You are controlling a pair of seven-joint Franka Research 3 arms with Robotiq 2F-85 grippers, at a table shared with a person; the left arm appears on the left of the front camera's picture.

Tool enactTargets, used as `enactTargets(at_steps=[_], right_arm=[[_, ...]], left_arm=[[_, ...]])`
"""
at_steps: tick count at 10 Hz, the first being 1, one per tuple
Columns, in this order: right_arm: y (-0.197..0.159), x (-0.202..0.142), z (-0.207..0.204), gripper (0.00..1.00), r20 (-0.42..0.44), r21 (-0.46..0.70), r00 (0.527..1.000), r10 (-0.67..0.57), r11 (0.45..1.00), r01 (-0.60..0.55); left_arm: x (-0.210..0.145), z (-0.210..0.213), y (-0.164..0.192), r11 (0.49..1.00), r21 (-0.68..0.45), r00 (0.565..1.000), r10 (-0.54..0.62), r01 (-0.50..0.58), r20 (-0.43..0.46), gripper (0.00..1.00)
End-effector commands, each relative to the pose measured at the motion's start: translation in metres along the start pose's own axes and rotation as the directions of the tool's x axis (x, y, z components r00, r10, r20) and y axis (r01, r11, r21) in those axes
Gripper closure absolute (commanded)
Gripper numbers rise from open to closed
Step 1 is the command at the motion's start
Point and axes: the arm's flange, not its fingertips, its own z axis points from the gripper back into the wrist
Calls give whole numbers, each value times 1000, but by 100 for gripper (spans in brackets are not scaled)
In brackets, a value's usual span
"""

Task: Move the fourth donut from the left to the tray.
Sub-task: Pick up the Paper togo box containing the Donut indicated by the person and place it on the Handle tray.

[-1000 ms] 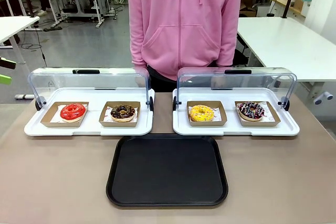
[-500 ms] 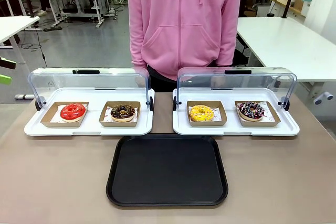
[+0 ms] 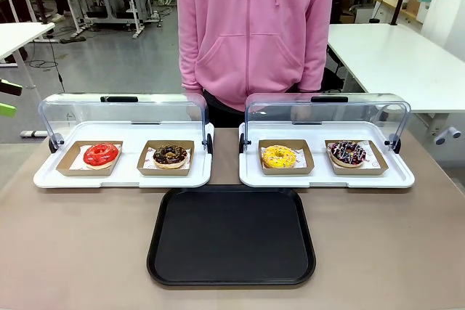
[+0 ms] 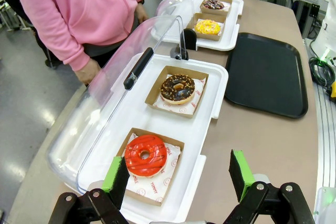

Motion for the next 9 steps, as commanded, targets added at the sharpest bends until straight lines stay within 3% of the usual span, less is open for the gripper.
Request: enactTargets(at_steps=[1, 9], right_arm=[[1, 3, 0, 0, 6, 1, 1000, -4, 1000, 4], [1, 3, 0, 0, 6, 1, 1000, -4, 1000, 4]], left_arm=[[3, 2, 0, 1000, -5, 1000, 7, -7, -9, 0], [3, 2, 0, 1000, -5, 1000, 7, -7, -9, 0]])
